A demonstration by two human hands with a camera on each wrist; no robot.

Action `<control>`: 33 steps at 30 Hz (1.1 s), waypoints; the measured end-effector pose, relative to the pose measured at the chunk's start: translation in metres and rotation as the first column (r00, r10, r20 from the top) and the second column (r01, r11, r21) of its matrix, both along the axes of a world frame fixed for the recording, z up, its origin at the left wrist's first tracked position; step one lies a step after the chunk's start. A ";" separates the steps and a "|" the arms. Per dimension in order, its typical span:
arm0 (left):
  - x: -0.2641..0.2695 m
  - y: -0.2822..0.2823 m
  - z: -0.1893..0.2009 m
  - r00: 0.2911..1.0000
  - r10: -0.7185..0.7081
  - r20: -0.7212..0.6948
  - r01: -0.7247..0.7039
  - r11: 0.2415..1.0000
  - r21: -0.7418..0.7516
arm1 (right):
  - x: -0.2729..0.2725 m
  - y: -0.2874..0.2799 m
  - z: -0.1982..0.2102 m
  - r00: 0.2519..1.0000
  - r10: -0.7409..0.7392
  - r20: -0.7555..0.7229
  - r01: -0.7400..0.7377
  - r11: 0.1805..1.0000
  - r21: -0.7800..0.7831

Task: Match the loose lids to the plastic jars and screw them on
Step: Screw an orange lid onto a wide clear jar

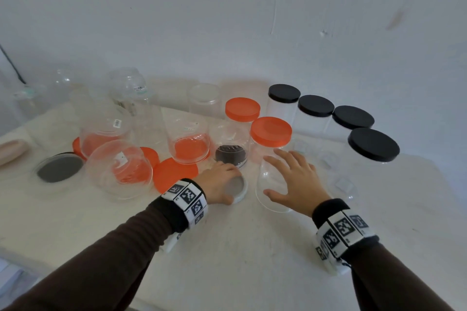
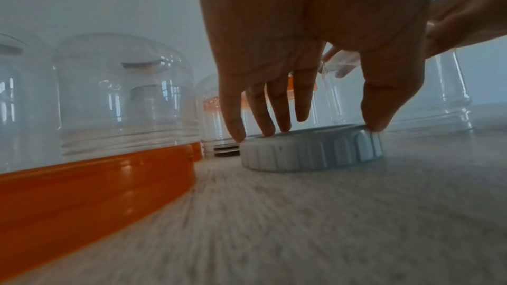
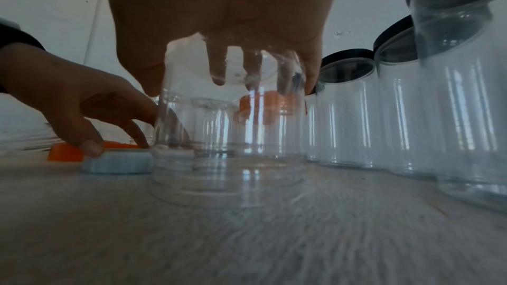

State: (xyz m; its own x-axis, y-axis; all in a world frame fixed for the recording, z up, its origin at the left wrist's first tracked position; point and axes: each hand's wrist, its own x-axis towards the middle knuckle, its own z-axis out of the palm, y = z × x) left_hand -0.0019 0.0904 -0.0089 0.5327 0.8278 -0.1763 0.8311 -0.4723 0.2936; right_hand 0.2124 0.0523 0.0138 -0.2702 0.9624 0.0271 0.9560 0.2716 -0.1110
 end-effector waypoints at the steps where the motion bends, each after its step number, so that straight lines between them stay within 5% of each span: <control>1: -0.001 0.001 -0.001 1.000 0.000 0.014 0.001 1.000 -0.010 | 0.000 0.000 0.000 1.000 -0.001 -0.007 0.001 1.000 0.002; 11: -0.067 -0.010 0.005 0.986 0.127 0.109 -0.142 0.979 0.146 | -0.002 0.002 0.000 1.000 -0.009 -0.013 0.009 1.000 0.012; 17: -0.097 -0.014 0.003 0.969 0.244 -0.047 -0.241 0.969 0.060 | -0.002 0.003 -0.001 1.000 -0.012 -0.014 0.012 1.000 0.020; 33: -0.097 -0.027 0.006 0.995 0.059 0.084 -0.057 0.998 -0.030 | -0.003 0.002 -0.002 1.000 -0.008 -0.012 0.008 0.999 0.034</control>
